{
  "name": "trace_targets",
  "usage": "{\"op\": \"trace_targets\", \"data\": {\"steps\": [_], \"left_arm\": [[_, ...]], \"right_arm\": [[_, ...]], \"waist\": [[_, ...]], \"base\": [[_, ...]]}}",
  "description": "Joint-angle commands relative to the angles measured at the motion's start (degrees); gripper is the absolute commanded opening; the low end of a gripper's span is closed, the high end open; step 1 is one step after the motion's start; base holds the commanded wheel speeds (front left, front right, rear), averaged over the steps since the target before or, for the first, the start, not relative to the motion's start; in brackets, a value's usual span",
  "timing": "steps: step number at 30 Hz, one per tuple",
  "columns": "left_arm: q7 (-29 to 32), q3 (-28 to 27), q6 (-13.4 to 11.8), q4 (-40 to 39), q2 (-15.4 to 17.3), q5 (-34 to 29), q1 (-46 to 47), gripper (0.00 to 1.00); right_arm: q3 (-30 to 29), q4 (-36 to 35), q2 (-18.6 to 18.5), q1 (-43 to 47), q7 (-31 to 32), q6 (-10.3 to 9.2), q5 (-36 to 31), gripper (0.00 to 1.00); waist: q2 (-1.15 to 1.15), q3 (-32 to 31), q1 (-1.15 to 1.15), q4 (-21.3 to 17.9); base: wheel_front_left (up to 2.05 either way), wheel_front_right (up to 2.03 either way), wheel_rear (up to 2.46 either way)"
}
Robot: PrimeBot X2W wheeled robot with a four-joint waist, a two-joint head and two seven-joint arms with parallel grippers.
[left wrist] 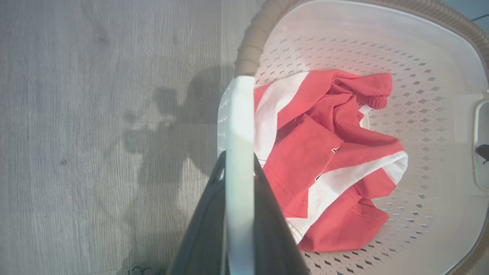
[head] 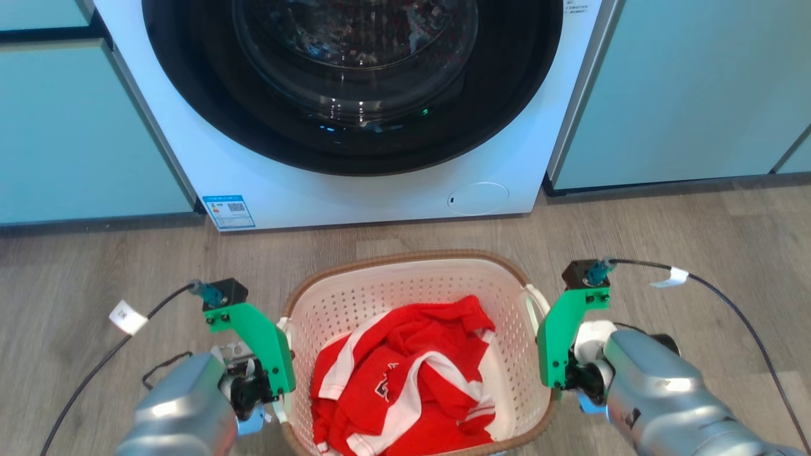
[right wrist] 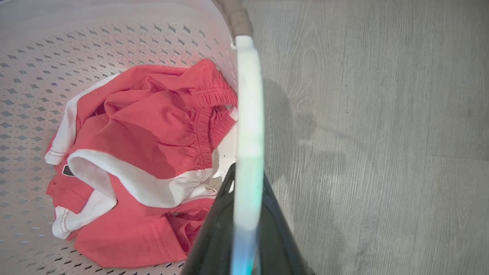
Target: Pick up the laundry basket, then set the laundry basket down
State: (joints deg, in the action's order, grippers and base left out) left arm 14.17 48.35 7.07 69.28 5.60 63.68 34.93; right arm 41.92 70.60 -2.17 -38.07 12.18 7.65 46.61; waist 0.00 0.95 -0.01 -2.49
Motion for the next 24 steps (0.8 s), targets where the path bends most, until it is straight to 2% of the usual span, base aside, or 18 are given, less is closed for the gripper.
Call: {"op": "trace_targets", "data": {"steps": [1, 24], "left_arm": [[0.06, -1.10, 0.42, -0.96, 2.27, 0.61, 2.33, 0.00], [-1.36, 1.24, 0.42, -0.50, 2.06, 3.05, 2.32, 0.00]], "right_arm": [[0.62, -0.11, -0.71, -0.55, -0.29, -0.16, 0.48, 0.00], [4.06, 0.86, -0.71, -0.95, -0.97, -0.16, 4.41, 0.00]], "waist": [[0.00, -0.18, 0.01, 0.05], [0.00, -0.75, 0.01, -0.34]], "base": [[0.00, 0.00, 0.00], [0.00, 0.00, 0.00]]}}
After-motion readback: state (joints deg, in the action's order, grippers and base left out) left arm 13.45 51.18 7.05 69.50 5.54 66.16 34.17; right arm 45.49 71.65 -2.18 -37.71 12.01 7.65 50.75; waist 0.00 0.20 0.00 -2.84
